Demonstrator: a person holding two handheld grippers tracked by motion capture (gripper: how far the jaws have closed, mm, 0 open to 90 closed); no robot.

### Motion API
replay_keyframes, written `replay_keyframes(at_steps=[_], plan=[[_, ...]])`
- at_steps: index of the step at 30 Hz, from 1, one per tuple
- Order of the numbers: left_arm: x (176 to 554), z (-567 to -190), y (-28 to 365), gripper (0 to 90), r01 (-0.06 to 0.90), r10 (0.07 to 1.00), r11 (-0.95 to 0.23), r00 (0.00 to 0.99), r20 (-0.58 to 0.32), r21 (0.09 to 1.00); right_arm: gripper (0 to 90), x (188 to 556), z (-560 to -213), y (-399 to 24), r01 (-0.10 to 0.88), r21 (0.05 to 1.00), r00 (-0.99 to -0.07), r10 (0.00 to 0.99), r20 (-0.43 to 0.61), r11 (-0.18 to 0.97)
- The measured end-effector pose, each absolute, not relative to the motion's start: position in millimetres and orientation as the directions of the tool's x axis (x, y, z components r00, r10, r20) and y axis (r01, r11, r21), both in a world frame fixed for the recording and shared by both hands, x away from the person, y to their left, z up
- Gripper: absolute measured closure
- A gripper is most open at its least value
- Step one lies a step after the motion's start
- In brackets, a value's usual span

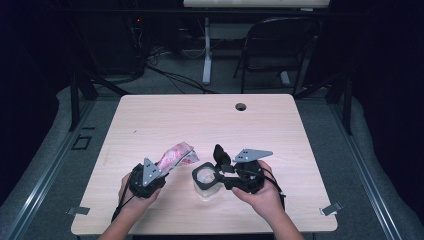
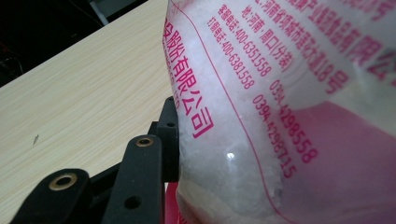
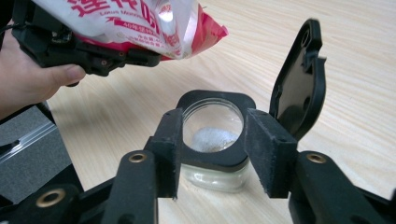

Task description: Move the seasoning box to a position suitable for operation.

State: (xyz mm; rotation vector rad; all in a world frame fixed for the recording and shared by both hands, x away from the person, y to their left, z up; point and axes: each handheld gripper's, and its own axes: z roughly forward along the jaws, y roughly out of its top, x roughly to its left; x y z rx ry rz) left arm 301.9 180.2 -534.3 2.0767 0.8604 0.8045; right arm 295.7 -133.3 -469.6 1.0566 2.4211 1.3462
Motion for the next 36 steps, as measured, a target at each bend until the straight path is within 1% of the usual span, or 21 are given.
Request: replay_keyframes(at_steps=[6, 8, 12, 20, 30, 33, 36], plan=[[301, -535, 179, 64.0, 0.305, 0.767, -0.517, 0.579, 0.275, 0.800, 64.1, 304, -466, -134, 0.524, 0.795, -0.719, 0.660, 0.220, 0.306], [300, -535, 179, 64.0, 0.300, 0.764, -0.525, 0.579, 0.285, 0.796, 65.6, 305, -464, -134, 0.523, 0.797, -0.715, 0.665, 0.218, 0.301], [300, -536, 178, 64.0, 0.297, 0.762, -0.532, 0.577, 0.295, 0.793, 68.4, 308, -458, -132, 0.515, 0.792, -0.729, 0.654, 0.202, 0.329], [299, -537, 177, 64.0, 0.287, 0.749, -0.559, 0.577, 0.326, 0.778, 70.4, 307, -448, -127, 0.498, 0.807, -0.744, 0.636, 0.207, 0.319], [299, -537, 174, 64.0, 0.280, 0.737, -0.579, 0.581, 0.345, 0.766, 70.2, 304, -445, -128, 0.484, 0.822, -0.745, 0.634, 0.208, 0.299], [298, -537, 173, 64.1, 0.270, 0.730, -0.597, 0.574, 0.371, 0.755, 70.2, 303, -445, -128, 0.484, 0.819, -0.748, 0.631, 0.205, 0.307], [298, -537, 173, 64.1, 0.266, 0.727, -0.602, 0.572, 0.379, 0.753, 70.2, 300, -445, -129, 0.478, 0.826, -0.751, 0.627, 0.207, 0.299]])
